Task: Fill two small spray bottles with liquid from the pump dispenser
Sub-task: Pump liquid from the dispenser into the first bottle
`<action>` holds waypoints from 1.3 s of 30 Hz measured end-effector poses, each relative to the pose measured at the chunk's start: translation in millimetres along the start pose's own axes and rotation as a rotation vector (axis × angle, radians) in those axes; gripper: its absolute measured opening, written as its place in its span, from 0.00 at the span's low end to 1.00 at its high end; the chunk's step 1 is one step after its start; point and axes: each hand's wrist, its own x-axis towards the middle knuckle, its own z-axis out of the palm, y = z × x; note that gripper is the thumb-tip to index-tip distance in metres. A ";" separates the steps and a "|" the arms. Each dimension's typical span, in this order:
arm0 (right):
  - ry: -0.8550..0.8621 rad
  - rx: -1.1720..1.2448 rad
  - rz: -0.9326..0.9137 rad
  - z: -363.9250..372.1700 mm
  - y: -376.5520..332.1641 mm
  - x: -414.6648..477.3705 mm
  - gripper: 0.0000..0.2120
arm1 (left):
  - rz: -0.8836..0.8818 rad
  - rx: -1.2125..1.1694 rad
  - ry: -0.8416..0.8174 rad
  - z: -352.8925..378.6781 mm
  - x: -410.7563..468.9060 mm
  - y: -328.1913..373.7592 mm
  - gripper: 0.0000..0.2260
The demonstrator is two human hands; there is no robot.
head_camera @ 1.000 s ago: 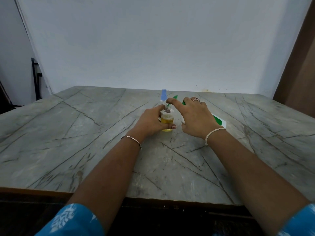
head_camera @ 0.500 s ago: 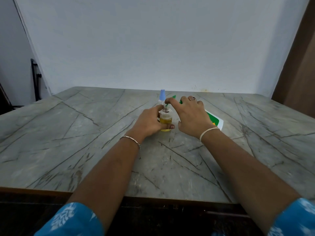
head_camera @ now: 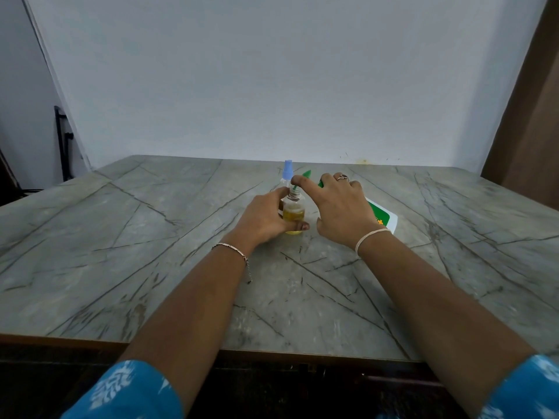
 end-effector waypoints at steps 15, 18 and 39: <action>0.037 -0.013 0.020 0.9 -5.8 2.1 0.36 | 0.017 -0.001 0.002 0.2 -0.3 0.0 0.32; 0.034 -0.027 0.009 2.2 -2.8 0.4 0.38 | 0.015 -0.002 0.002 -0.3 0.1 -0.9 0.32; 0.026 -0.020 0.008 0.0 -2.5 -0.2 0.39 | -0.002 0.004 0.009 1.1 1.8 -2.4 0.33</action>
